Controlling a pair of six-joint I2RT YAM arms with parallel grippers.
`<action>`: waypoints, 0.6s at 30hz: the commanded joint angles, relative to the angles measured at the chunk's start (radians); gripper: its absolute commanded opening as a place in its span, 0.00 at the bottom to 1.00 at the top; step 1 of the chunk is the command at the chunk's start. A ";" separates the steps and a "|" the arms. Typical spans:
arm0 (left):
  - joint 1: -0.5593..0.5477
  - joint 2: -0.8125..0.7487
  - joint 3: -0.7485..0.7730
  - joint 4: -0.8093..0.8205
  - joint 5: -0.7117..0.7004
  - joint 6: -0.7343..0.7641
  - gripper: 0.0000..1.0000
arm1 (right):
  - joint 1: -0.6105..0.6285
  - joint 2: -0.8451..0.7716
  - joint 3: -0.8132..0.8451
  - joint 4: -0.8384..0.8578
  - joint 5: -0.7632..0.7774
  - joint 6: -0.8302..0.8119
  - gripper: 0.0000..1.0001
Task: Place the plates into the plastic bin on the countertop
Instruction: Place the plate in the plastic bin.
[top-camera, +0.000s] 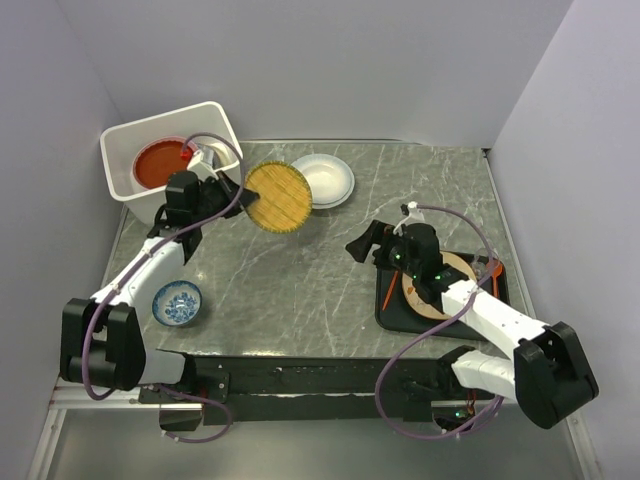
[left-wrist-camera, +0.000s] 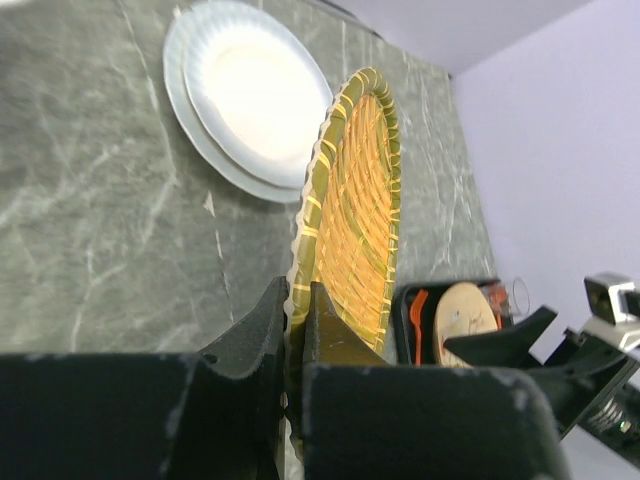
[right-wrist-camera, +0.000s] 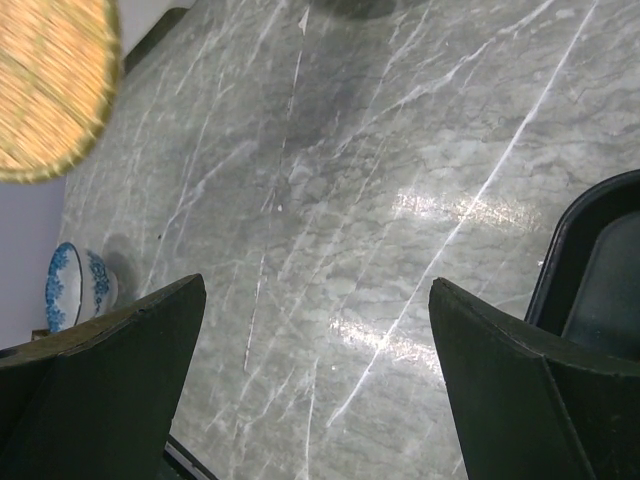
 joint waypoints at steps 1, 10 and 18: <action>0.031 -0.038 0.078 -0.007 -0.015 -0.008 0.01 | 0.005 0.004 0.028 0.045 0.030 -0.005 1.00; 0.074 -0.002 0.124 0.025 -0.001 -0.060 0.01 | 0.008 -0.091 -0.025 -0.027 0.092 -0.012 1.00; 0.100 0.023 0.159 0.028 -0.004 -0.089 0.01 | 0.008 -0.136 -0.035 -0.061 0.109 -0.022 1.00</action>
